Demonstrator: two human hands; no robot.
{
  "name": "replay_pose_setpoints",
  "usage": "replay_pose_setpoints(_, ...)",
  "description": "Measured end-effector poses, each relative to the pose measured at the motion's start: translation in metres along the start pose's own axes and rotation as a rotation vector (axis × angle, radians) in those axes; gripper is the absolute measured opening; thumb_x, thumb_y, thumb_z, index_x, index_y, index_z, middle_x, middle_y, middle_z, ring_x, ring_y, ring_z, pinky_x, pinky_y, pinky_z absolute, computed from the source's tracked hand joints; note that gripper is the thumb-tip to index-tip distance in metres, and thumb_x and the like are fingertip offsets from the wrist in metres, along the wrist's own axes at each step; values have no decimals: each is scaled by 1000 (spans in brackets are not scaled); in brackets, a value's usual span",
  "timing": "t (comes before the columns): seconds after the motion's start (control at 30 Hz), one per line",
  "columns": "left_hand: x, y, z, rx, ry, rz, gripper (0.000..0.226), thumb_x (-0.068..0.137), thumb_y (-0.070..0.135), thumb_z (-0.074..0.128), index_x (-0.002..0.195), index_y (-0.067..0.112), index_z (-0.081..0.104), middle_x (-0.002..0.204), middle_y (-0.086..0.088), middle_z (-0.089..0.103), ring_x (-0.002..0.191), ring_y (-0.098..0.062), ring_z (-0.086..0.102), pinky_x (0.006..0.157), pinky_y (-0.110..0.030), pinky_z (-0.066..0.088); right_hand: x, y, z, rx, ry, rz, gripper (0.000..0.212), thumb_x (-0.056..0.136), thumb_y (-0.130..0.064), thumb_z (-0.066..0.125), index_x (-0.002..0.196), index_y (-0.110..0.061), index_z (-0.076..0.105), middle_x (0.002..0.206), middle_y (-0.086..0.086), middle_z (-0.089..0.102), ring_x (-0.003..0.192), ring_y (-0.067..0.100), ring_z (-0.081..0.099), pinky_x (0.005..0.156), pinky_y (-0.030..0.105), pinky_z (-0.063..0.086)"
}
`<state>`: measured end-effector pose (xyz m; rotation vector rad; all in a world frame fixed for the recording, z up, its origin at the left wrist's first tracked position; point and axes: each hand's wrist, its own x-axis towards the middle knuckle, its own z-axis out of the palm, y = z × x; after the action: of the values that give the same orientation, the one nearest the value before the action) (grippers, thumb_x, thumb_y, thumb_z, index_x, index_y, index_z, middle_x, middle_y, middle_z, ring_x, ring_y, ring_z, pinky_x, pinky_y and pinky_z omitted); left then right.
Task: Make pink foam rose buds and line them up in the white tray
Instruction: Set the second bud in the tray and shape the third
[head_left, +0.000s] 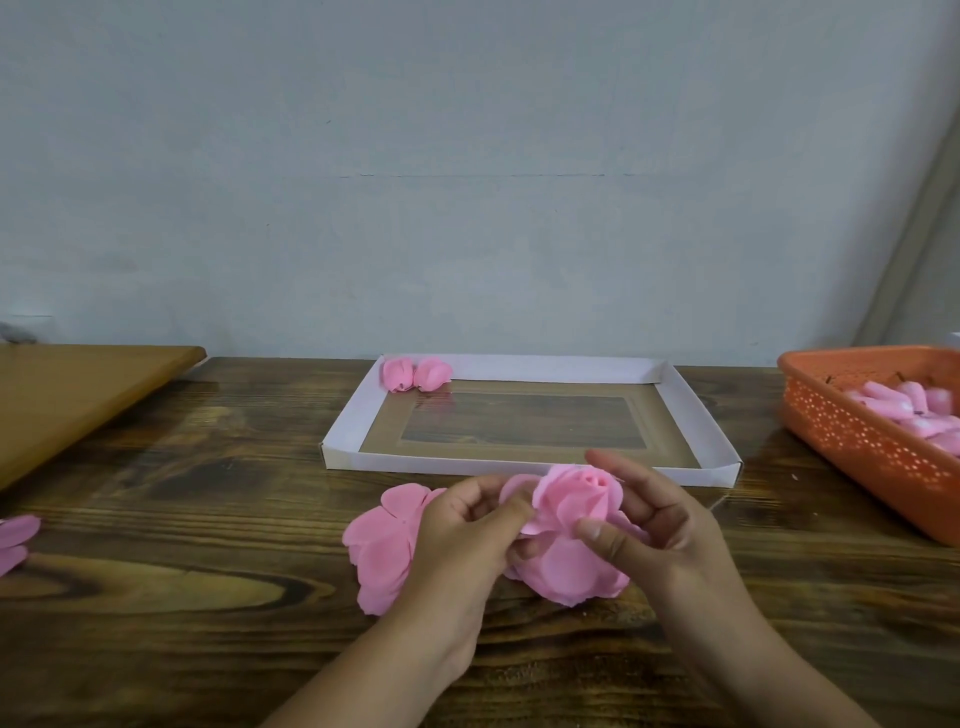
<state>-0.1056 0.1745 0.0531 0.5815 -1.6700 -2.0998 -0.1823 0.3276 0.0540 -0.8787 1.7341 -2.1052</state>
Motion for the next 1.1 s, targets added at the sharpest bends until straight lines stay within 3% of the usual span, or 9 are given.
replay_pose_setpoints(0.07,-1,-1,1,10,6,16,10,93,24,72,98,21,80,98,-4,80,97,-30,75,92,-51,59,0,-1,2,-7,-1,6,59,64,-27,82,121,-25,69,110,-1,77,100,17,74,73,22,59)
replay_pose_setpoints(0.17,-2,-1,2,11,2,39,16,94,32,68,99,22,81,98,-5,79,99,-31,74,93,-52,59,0,-3,4,-45,-11,-28,41,69,-25,78,110,-31,77,107,0,78,98,18,74,73,24,59)
replay_pose_setpoints(0.33,-4,1,3,15,-87,79,42,80,50,68,102,16,80,102,-12,78,104,-36,71,96,-55,57,-1,-6,7,-21,14,-45,27,70,-17,76,95,-26,81,98,3,79,91,17,75,71,20,57)
replay_pose_setpoints(0.53,-4,3,2,-7,-191,81,34,104,27,49,103,18,82,107,-6,78,106,-22,73,94,-39,60,0,-6,6,-30,43,-39,29,68,-25,77,96,-31,80,97,1,79,91,13,73,71,18,56)
replay_pose_setpoints(0.67,-4,2,-2,57,-215,120,38,98,1,52,108,24,81,109,-6,78,108,-22,71,94,-36,59,0,-5,5,-29,34,-30,32,70,-28,76,102,-31,79,103,1,78,96,15,72,75,22,57)
replay_pose_setpoints(0.77,-5,1,-1,130,-199,161,32,97,6,62,112,29,79,109,-1,78,105,-16,71,88,-30,58,0,-4,5,-10,29,-18,34,70,-27,77,103,-30,80,104,2,78,98,17,73,76,22,57)
replay_pose_setpoints(0.83,-5,0,1,127,-186,175,21,97,22,66,113,29,79,109,3,78,103,-14,72,85,-28,58,1,-5,6,-4,29,-18,33,72,-25,76,104,-29,80,104,3,78,98,18,73,77,23,57)
replay_pose_setpoints(0.93,-5,-1,0,99,-189,234,40,82,47,69,113,24,78,101,0,79,92,-12,73,75,-22,57,1,-5,5,14,52,-23,32,73,-24,76,105,-28,80,104,5,78,98,21,74,78,28,60)
replay_pose_setpoints(1.1,-8,-2,2,130,-169,339,27,90,28,70,115,21,78,104,2,80,100,-11,74,78,-20,57,0,-6,5,14,48,-24,33,74,-25,75,106,-29,79,106,5,78,101,22,73,81,36,62)
